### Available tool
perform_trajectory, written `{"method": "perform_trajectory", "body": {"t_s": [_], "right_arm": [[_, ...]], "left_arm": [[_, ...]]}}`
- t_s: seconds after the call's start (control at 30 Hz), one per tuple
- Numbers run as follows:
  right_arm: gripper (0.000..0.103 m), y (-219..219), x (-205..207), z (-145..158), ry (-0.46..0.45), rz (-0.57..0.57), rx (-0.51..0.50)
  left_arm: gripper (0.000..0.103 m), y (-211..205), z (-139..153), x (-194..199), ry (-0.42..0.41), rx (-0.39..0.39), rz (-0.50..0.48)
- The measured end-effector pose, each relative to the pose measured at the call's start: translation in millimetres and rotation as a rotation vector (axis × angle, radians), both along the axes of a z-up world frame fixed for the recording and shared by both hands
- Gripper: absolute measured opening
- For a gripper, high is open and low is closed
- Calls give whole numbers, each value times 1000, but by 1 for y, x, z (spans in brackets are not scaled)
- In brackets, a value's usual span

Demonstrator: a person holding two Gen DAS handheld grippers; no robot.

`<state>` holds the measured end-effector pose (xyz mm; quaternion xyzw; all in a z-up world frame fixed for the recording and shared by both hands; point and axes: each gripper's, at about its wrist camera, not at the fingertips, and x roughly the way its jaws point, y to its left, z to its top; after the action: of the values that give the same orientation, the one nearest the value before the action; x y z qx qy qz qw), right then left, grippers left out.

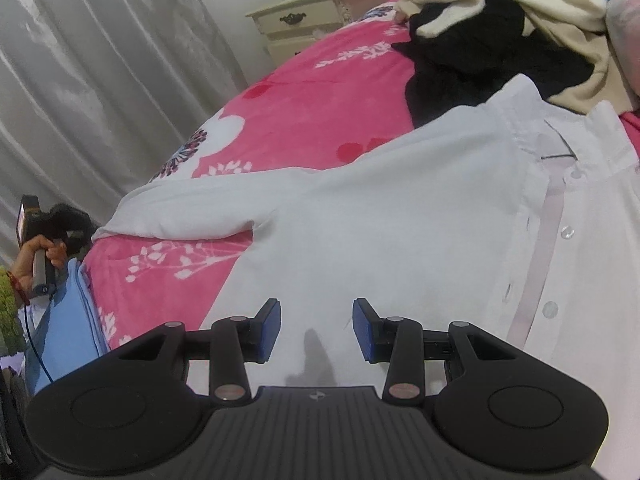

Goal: Fold clothes

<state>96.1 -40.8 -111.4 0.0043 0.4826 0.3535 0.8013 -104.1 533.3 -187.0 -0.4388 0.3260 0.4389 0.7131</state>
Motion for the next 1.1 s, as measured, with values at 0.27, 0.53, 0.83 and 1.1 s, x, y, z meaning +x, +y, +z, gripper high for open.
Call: {"method": "perform_trajectory", "body": {"t_s": [0.27, 0.53, 0.83, 1.1], "right_arm": [[42, -37, -32, 23, -36, -82, 21], [42, -165, -105, 89, -248, -393, 18], [55, -386, -198, 157, -354, -1131, 283], [64, -474, -182, 139, -221, -1337, 538]], "left_arm": [[18, -11, 31, -13, -83, 47, 53], [21, -127, 109, 60, -250, 113, -422], [31, -330, 128, 107, -323, 47, -1011], [31, -486, 100, 92, -281, -43, -1386]]}}
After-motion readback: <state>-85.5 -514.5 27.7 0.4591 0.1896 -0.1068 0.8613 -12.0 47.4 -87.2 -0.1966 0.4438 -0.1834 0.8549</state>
